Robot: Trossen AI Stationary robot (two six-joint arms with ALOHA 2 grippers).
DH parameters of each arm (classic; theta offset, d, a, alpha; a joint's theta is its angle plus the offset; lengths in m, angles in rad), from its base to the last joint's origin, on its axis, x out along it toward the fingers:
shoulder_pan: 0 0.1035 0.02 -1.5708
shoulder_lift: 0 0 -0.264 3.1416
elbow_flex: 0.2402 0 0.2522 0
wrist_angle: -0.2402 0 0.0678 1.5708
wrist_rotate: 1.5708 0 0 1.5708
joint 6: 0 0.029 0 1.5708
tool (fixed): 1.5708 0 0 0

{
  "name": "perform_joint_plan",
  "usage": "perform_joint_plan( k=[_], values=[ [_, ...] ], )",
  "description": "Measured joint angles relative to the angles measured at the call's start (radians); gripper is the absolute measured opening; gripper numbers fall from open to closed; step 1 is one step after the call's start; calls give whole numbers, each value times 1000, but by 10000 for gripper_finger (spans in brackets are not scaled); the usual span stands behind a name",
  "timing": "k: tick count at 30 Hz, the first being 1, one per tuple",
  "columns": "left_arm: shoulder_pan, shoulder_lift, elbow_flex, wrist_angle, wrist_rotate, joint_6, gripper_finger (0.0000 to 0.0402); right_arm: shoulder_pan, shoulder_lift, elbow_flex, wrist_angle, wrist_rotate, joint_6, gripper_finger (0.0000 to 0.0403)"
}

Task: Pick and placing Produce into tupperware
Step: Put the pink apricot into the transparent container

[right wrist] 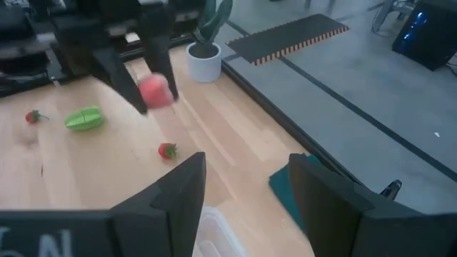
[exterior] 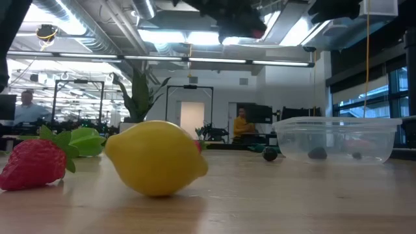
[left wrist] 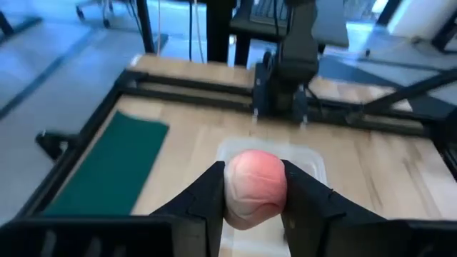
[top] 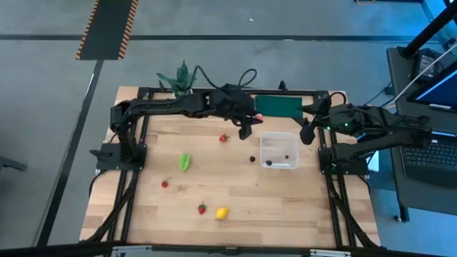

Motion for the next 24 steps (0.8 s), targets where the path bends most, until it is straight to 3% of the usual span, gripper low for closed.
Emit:
perform_joint_plan(
  k=[15, 24],
  values=[
    [-50, 353, 145, 87, 179, -59, 111, 0, 0, 0, 5, 0, 24, 204],
    [-52, 452, 173, 94, 225, -114, 110, 0, 0, 0, 5, -1, 26, 204]
  ],
)
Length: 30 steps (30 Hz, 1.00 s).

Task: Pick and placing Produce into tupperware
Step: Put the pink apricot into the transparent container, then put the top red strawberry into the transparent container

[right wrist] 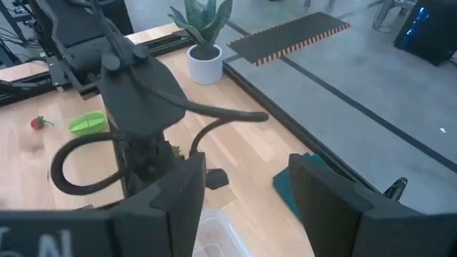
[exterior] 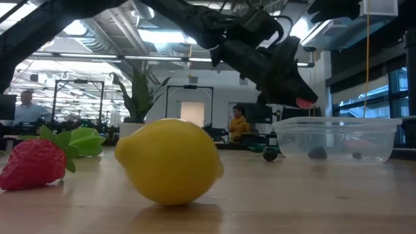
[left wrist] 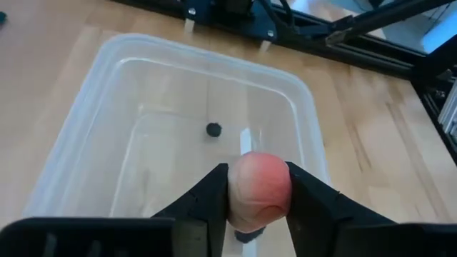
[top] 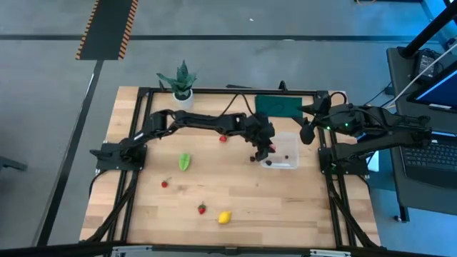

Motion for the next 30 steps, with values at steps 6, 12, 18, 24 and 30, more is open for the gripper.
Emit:
perform_joint_plan(
  k=[6, 12, 18, 24, 30],
  values=[
    [0, 1, -1, 0, -31, 0, 121, 0, 0, 0, 0, 0, 0, 204],
    [0, 1, -2, 27, -82, 0, 144, 0, 0, 0, -3, -1, 0, 204],
    [1, 1, -2, 23, -106, 0, 151, 0, 0, 0, -5, -2, -1, 204],
    [0, -5, -3, 17, -106, 23, 144, 0, 0, 0, -10, -2, -2, 204],
    [9, -119, -4, -98, -107, 197, 137, 0, 0, 0, -34, -3, 12, 204]
  ],
)
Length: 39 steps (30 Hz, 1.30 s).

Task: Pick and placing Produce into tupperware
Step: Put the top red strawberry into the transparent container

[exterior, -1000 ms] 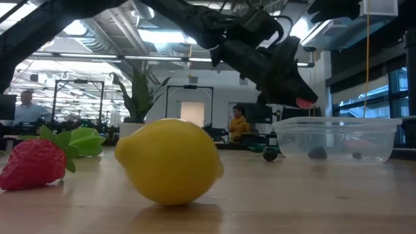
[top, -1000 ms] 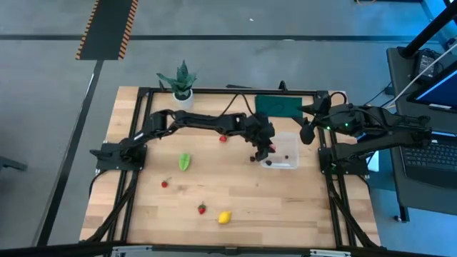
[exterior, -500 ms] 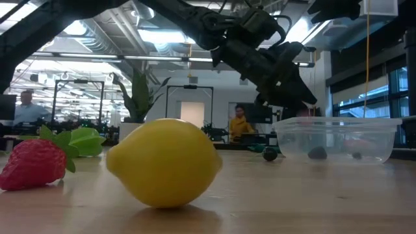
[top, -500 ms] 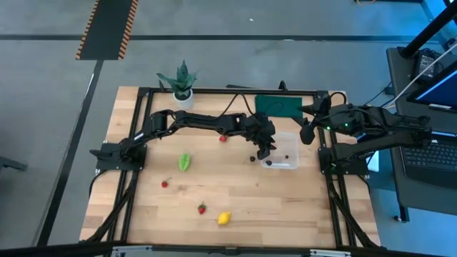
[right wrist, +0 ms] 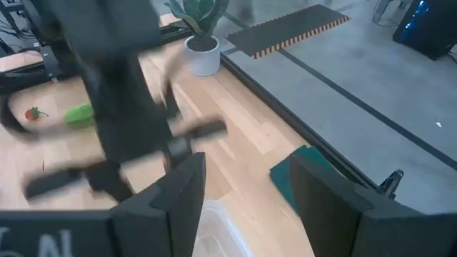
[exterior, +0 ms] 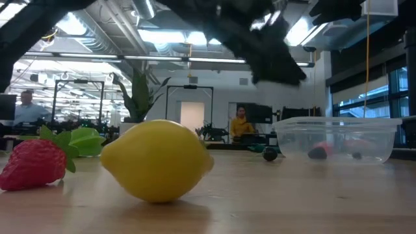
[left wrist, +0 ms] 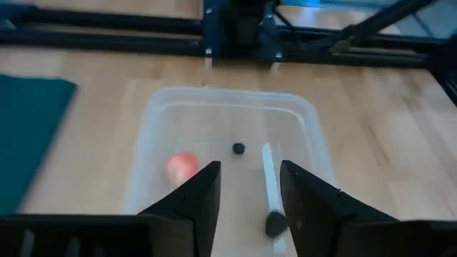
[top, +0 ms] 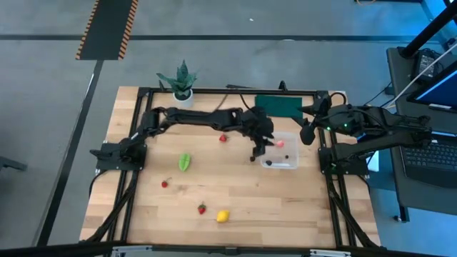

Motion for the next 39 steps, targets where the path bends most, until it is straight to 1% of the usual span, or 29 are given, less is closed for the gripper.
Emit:
perform_joint_plan(
  k=[4, 9, 11, 15, 17, 18, 20, 22, 25, 27, 31, 34, 37, 39],
  values=[
    [25, -103, 1, -177, -19, 74, 136, 0, 0, 0, -1, 0, 8, 204],
    [33, -198, 1, -402, -20, 59, 144, 0, -1, 0, 1, 0, -12, 204],
    [28, -220, 1, -471, -26, 87, 147, 0, 0, 0, 3, 0, -14, 204],
    [24, -244, 1, -622, -111, 92, 149, 0, 0, 0, 8, 0, -14, 204],
    [24, -249, -7, -679, -116, 92, 148, 0, 0, 0, 8, 0, -14, 204],
    [24, -254, -20, -682, -117, 92, 147, 0, 0, 0, 8, 0, -13, 204],
    [24, -261, -58, -649, -106, 91, 143, 0, 0, 0, 9, 0, -13, 204],
    [23, -266, -112, -651, -92, 79, 138, 0, 0, 0, 8, 0, -12, 204],
    [23, -271, -201, -587, -89, 70, 129, 0, 0, 0, 9, 1, -11, 204],
    [25, -289, -264, -573, -89, 63, 124, 0, 0, 0, 9, 1, -10, 204],
    [34, -348, -402, -468, -89, 37, 116, 0, 0, 0, 10, 1, -10, 204],
    [55, -421, -522, -302, -109, 10, 111, 0, 0, 0, 17, 3, -14, 204],
    [81, -486, -633, -152, -183, -26, 107, 0, 0, 0, 18, 5, -14, 204],
    [96, -508, -698, -99, -205, -37, 103, 0, 1, 0, 26, 8, -14, 204]
  ],
)
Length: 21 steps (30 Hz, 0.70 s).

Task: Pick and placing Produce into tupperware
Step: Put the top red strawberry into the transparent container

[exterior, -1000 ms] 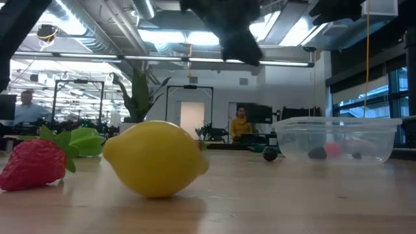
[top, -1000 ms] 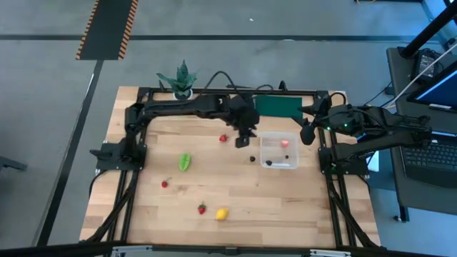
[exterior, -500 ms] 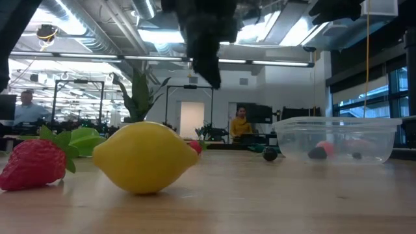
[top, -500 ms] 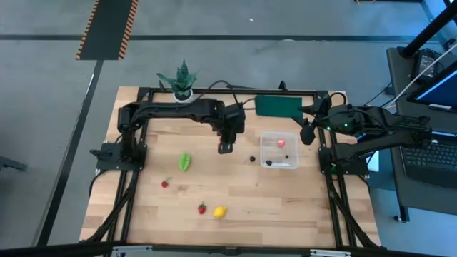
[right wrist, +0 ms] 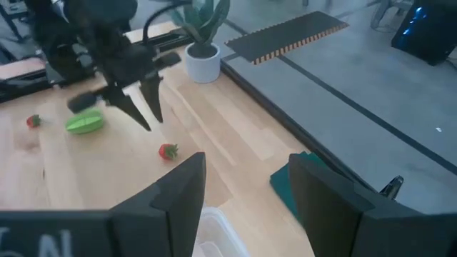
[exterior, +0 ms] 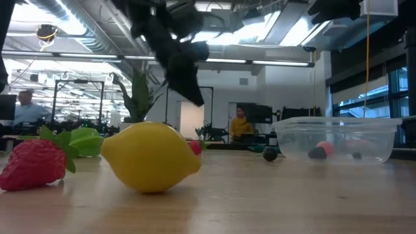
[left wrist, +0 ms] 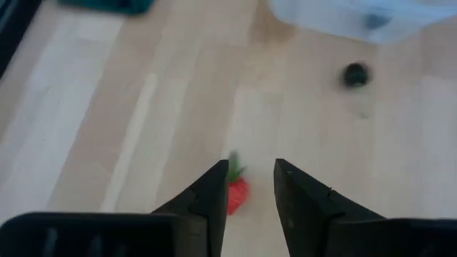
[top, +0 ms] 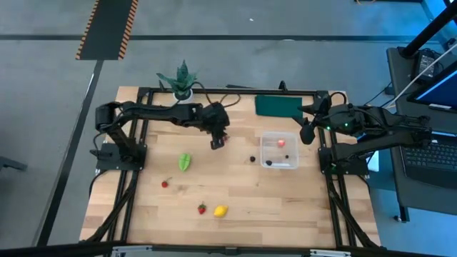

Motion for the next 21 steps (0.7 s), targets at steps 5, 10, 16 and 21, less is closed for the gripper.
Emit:
perform_joint_plan(
  k=[5, 10, 16, 21],
  values=[
    [11, -5, -81, 129, -3, -29, 95, 0, 5, 0, 6, 3, 0, 204],
    [10, 2, -100, 170, -19, 33, 87, 0, 8, 0, 6, 3, 0, 204],
    [11, 2, -99, 169, -59, 45, 76, 0, 8, 0, 6, 3, 0, 204],
    [3, 2, -99, 169, -57, 53, 68, 0, 8, 0, 6, 3, 0, 204]
  ],
)
